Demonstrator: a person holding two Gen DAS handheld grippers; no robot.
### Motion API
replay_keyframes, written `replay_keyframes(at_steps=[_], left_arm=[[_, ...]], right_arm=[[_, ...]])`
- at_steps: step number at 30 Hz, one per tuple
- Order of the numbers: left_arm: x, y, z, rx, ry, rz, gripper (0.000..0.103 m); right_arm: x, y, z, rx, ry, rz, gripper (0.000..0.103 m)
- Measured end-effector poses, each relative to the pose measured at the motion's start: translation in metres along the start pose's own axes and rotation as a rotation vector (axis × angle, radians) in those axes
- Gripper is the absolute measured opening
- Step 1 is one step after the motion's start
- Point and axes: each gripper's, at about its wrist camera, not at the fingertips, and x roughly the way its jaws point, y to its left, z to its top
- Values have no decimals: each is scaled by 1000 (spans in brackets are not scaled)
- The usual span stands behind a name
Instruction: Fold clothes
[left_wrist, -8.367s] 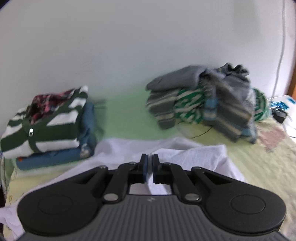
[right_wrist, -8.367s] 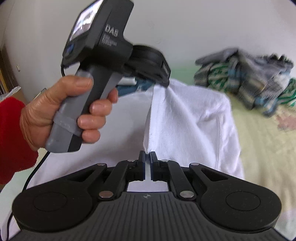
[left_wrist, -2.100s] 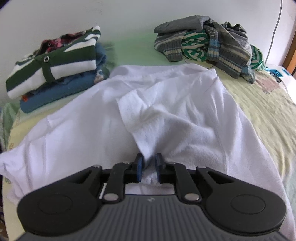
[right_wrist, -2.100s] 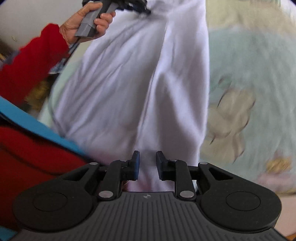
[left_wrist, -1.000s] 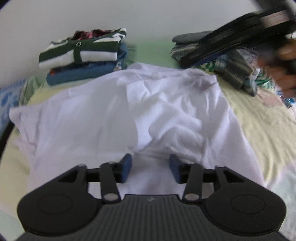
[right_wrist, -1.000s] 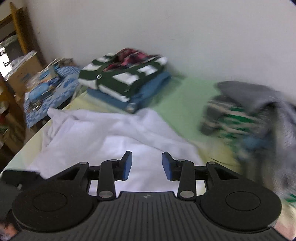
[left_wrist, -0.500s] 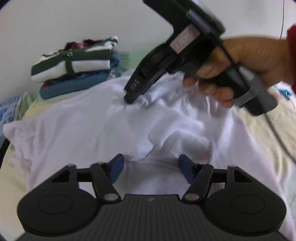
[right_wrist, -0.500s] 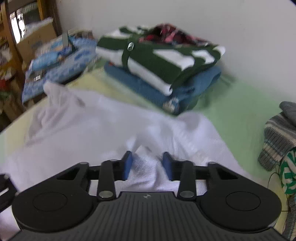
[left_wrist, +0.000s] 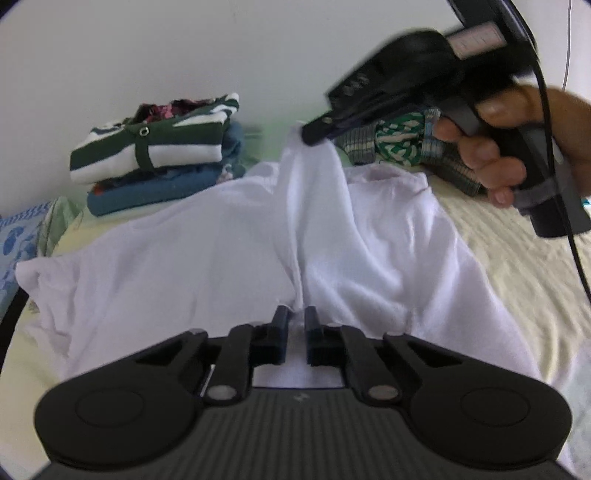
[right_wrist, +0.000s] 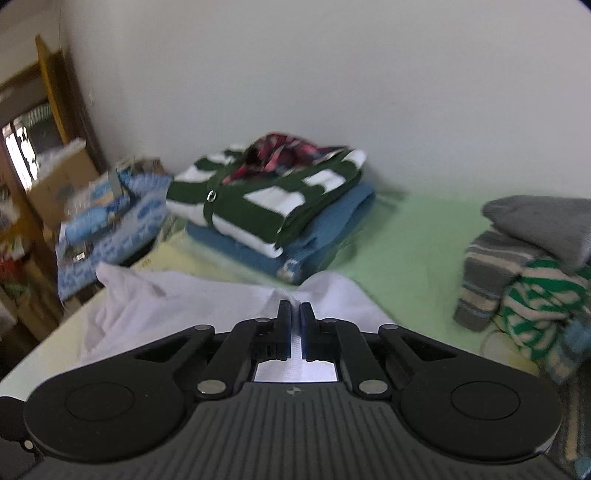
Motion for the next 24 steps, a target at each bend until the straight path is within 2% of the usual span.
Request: replay_keyframes(at_steps=[6, 8, 10, 12, 14, 16, 17, 21, 24], left_arm=[[-12, -27, -1, 59, -12, -20, 4], [-12, -37, -3, 89, -12, -18, 9], [-8, -38, -6, 78, 6, -15, 42], [-3, -31, -6, 27, 29, -32, 48], [2, -19, -5, -49, 38, -58, 49], [9, -4, -2, -131, 43, -114, 66], [14, 3, 0, -170, 50, -143, 69], [40, 34, 6, -363, 82, -286, 70], [50, 48, 10, -449, 62, -323, 58]], right_arm=[[-30, -36, -16, 130, -57, -17, 6], [-37, -46, -23, 161, -64, -25, 6], [-43, -55, -30, 189, -66, -35, 6], [-44, -59, -35, 201, -62, -45, 6], [-44, -59, -38, 200, -61, -52, 6], [-42, -54, -36, 189, -70, -39, 6], [-41, -51, -34, 183, -74, -31, 6], [-38, -33, -21, 137, -104, 15, 6], [-33, -22, -14, 98, -99, 28, 6]])
